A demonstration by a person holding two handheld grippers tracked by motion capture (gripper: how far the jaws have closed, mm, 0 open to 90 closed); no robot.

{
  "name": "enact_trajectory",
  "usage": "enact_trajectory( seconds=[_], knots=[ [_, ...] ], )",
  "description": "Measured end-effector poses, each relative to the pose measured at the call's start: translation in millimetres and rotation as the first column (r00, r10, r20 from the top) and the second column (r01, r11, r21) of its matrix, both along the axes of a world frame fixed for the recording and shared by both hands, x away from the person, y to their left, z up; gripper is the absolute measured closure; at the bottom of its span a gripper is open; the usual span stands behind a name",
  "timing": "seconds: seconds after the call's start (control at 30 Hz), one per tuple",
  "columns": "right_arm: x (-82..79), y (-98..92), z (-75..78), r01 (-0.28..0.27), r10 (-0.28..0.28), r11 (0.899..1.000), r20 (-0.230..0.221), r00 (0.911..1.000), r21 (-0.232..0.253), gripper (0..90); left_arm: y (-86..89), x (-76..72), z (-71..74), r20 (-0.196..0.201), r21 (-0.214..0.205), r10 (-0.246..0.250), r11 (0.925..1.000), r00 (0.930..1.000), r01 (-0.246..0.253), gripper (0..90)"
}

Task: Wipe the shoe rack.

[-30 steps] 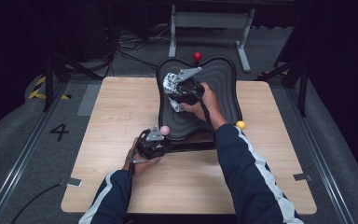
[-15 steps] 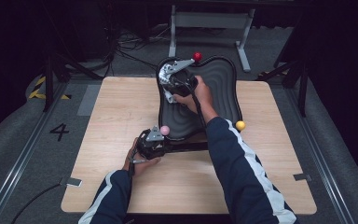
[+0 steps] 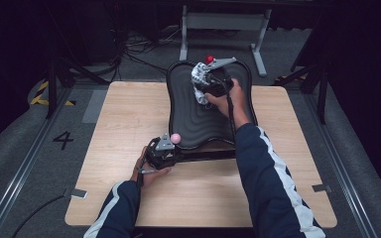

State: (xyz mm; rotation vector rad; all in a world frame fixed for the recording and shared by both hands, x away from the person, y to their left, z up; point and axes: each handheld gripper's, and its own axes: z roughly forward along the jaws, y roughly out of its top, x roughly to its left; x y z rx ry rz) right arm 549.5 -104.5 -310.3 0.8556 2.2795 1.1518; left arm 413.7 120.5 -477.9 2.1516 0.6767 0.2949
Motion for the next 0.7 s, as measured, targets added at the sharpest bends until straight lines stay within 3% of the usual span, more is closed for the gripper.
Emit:
enact_trajectory(
  seconds=[0.33,0.47,0.6,0.7],
  knots=[
    [1.2,-43.9,1.6,0.064,-0.064,0.998,-0.002,0.9980,-0.003,80.1,-0.1,-0.2,0.0,0.000,0.000,0.000,1.0000,1.0000,0.000,73.4],
    [3.1,-65.1,2.6,0.140,-0.140,0.990,0.013,0.9901,-0.015,80.1,-0.1,-0.2,0.0,0.001,0.000,-0.001,1.0000,1.0000,0.001,73.4],
    [5.2,-81.5,3.7,0.178,-0.178,0.984,0.011,0.9840,-0.019,80.1,-0.6,-0.4,-0.5,0.004,-0.005,0.001,1.0000,1.0000,-0.001,73.5],
    [5.0,-94.4,0.8,0.185,-0.185,0.983,0.005,0.9826,0.006,80.1,-0.8,-0.6,-0.6,0.006,-0.006,0.002,1.0000,1.0000,-0.002,73.4]
  ],
)
